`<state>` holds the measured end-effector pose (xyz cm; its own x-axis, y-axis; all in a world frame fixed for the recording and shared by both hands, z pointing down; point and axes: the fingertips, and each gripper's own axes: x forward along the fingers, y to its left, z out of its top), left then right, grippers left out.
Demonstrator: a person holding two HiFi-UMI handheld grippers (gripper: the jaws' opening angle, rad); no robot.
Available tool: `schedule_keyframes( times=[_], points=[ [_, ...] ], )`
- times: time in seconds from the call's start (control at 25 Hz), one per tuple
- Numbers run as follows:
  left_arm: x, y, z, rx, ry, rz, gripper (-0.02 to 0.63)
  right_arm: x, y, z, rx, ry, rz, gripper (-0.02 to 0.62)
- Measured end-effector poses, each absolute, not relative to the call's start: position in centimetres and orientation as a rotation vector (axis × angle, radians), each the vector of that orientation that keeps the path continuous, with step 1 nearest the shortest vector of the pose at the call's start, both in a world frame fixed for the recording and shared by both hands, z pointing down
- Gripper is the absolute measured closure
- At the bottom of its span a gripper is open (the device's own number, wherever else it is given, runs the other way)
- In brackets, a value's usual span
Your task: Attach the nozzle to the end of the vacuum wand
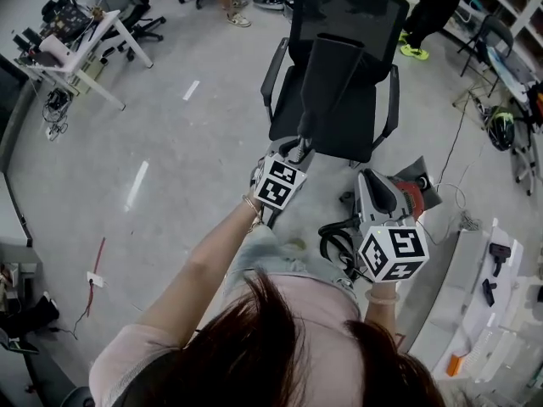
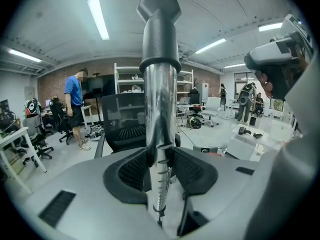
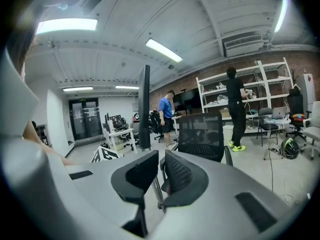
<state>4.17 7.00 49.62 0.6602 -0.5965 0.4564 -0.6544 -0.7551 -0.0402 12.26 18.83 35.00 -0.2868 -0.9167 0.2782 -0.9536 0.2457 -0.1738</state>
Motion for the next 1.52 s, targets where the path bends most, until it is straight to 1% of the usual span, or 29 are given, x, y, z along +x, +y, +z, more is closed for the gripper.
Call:
schedule_keyframes(
  times=[0.84, 1.52],
  points=[
    [1.1, 7.1, 48.4, 2.793, -0.853, 0.692, 0.446, 6.5, 18.3, 33.6, 2.003, -2.213, 0.538, 0.540],
    [0.5, 6.5, 48.4, 2.796, -0.814, 0.675, 0.447, 5.6, 17.9, 34.4, 2.104, -2.099, 0.630, 0.552]
  ],
)
